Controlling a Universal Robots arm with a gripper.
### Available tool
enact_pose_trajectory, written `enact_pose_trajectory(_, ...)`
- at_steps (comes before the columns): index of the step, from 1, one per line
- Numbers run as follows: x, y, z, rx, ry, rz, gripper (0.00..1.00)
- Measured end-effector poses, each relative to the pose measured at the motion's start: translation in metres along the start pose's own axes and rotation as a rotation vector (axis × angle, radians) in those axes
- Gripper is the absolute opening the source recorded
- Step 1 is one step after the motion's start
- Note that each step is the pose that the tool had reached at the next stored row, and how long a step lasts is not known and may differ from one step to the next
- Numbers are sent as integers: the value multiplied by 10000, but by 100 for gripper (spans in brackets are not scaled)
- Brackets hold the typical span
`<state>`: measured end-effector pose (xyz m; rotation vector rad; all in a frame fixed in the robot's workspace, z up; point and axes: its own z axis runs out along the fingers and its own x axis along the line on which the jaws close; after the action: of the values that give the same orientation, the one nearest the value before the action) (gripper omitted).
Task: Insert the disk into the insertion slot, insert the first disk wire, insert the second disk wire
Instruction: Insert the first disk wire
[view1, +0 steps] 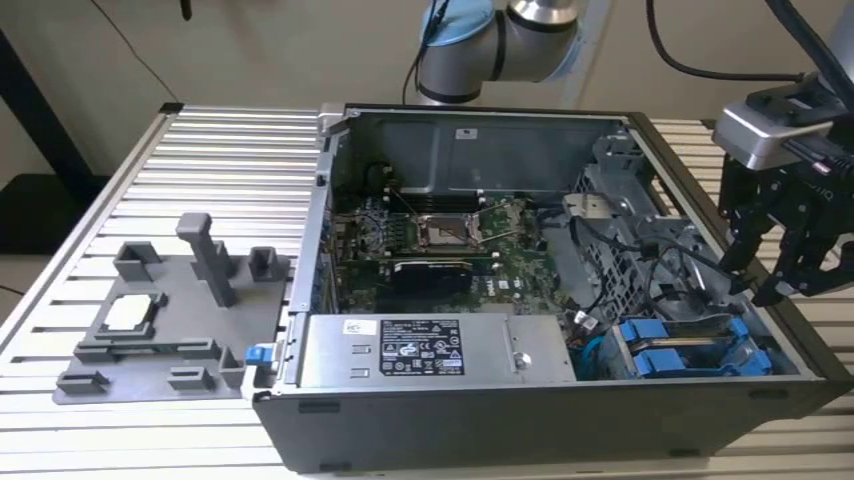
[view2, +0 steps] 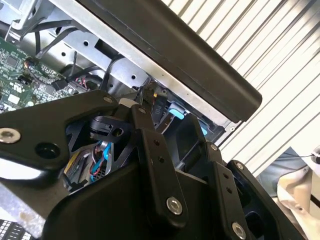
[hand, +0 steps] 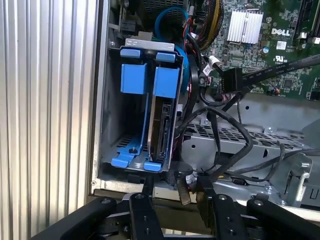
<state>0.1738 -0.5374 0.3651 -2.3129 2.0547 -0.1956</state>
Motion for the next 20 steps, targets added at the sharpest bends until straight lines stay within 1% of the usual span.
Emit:
enact_pose_trajectory(6, -1, 0, 0, 0, 0, -4, 47)
enact_pose_trajectory(7, -1, 0, 0, 0, 0, -4, 45)
enact_pose_trajectory(9, -1, 0, 0, 1, 0, -5, 32)
enact_pose_trajectory(11, -1, 0, 0, 0, 0, -7, 32)
enact_pose_trajectory(12, -1, 0, 0, 1, -1, -7, 25)
enact_pose_trajectory(16, -1, -1, 0, 1, -1, -10, 25)
enact_pose_trajectory(18, -1, -1, 0, 1, -1, -10, 19)
enact_pose_trajectory(20, -1, -1, 0, 1, -1, -11, 19)
